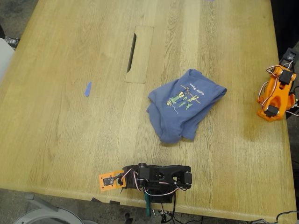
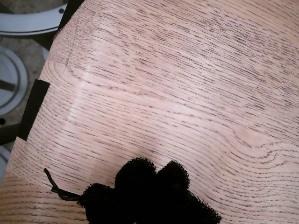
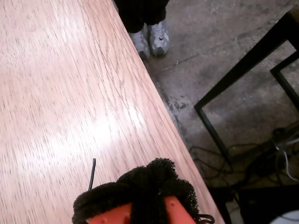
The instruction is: Fold a T-shirt
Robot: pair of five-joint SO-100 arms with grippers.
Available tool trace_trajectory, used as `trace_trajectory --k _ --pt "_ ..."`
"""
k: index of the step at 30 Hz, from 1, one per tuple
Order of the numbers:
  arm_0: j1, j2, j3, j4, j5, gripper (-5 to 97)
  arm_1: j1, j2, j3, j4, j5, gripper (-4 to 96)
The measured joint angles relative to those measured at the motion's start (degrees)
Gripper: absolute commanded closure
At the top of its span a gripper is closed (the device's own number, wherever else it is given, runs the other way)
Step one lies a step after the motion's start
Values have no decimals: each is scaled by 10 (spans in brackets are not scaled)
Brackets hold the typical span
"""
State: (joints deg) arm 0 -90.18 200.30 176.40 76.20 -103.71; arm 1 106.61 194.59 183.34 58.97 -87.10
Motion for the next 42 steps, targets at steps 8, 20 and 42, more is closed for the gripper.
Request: trace_trajectory --k 8,20,42 --pt "0 0 0 4 -1 915 36 0 0 31 0 913" --pt "0 0 0 7 -1 914 38 4 0 36 1 913" --pt "0 0 0 7 -1 914 55 4 0 37 5 913"
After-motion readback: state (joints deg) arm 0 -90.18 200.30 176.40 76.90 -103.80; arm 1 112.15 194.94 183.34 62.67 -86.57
